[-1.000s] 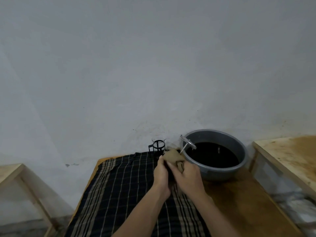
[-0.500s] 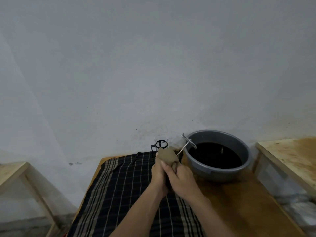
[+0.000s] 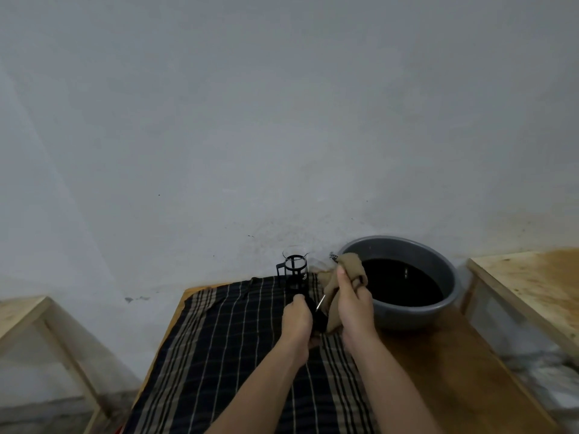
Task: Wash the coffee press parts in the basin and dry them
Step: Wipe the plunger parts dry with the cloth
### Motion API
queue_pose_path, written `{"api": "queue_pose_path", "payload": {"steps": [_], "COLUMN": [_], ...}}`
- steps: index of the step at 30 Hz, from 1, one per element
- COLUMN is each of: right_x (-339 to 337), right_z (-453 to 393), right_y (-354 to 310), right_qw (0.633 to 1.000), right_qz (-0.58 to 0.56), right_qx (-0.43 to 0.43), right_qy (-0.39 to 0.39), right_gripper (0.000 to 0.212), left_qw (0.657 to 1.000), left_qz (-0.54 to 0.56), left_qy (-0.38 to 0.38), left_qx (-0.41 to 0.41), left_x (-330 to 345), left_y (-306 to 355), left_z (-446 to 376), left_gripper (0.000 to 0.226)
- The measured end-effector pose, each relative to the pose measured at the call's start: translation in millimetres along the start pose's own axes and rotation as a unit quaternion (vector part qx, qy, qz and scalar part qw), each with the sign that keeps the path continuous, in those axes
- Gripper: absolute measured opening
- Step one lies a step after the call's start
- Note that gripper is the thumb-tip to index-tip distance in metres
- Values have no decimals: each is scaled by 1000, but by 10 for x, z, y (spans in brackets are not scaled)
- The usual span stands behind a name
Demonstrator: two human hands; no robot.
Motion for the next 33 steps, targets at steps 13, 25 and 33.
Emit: {"api": "queue_pose_path", "payload": {"steps": [13,25,33], "right_x": [-41,47,145], "right_z": [-48,-166,-260], "right_y": [-117,-374,-32], "right_qw": [937,839,888], "right_qz": [315,530,442], "right_qx": [-132,-124,-46], "right_qy": [-79,13,-120], "right_gripper": [9,22,18], "left_qw": [985,829,817], "left_qz": [138,-378,-399], "left_qy": [44,164,183], "left_qx": [-98,379,375], "left_x": [-283,-112,-230], "left_y": [-66,857,821], "left_z": [-39,219,179], "left_gripper": [21,33,35]}}
Point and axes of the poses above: each hand's wrist, its own z-axis away from the middle knuckle, its own x-axis out of the palm, y = z × x, the point moved 10 cm from there along -z, towards the middle knuckle, and after that the axes turned 2 degrees about y, right-handed, at the moved point
